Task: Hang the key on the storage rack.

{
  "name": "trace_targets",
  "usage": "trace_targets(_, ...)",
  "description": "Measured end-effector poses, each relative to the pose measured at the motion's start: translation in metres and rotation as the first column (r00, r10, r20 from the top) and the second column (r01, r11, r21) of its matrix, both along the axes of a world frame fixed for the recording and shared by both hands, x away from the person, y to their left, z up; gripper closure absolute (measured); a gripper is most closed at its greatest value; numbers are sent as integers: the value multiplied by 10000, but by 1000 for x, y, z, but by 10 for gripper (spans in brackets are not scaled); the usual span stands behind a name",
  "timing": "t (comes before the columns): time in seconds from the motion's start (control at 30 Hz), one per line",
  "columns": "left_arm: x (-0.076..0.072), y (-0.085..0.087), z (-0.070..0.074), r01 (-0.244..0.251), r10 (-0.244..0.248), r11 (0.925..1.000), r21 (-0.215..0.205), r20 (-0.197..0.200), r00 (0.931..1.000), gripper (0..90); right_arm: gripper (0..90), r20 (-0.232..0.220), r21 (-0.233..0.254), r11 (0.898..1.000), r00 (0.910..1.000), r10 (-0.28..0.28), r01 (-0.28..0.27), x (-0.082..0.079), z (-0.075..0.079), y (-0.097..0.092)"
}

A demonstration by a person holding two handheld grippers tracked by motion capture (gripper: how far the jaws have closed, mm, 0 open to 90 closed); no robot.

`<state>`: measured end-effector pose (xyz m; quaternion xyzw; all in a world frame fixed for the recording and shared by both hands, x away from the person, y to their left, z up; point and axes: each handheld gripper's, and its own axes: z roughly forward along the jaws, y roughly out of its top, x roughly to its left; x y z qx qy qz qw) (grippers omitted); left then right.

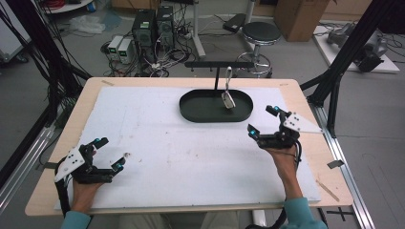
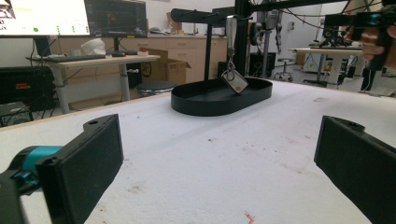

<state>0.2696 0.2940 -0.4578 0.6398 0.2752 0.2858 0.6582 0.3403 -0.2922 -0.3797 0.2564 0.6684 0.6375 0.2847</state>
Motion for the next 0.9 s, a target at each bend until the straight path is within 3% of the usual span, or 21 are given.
trace_targets(0.27,0,0,0,-72,72,10000,-34,8,10000,17,6,-6,161,9991,9992,-388,388,-33,-35,-17)
trace_targets(0.53,-1,0,0,-107,108,9999,-70,30,9999,17,7,-340,418,9955,9959,-842,856,-41,-69,-26)
trace_targets(0.6,-1,0,0,-98,99,9999,-79,40,9999,17,7,-511,425,9953,9951,-852,874,-41,-74,-26)
trace_targets(0.9,-1,0,0,-156,157,9999,-70,45,9999,17,7,-456,392,9964,9962,-738,756,-42,-77,-25)
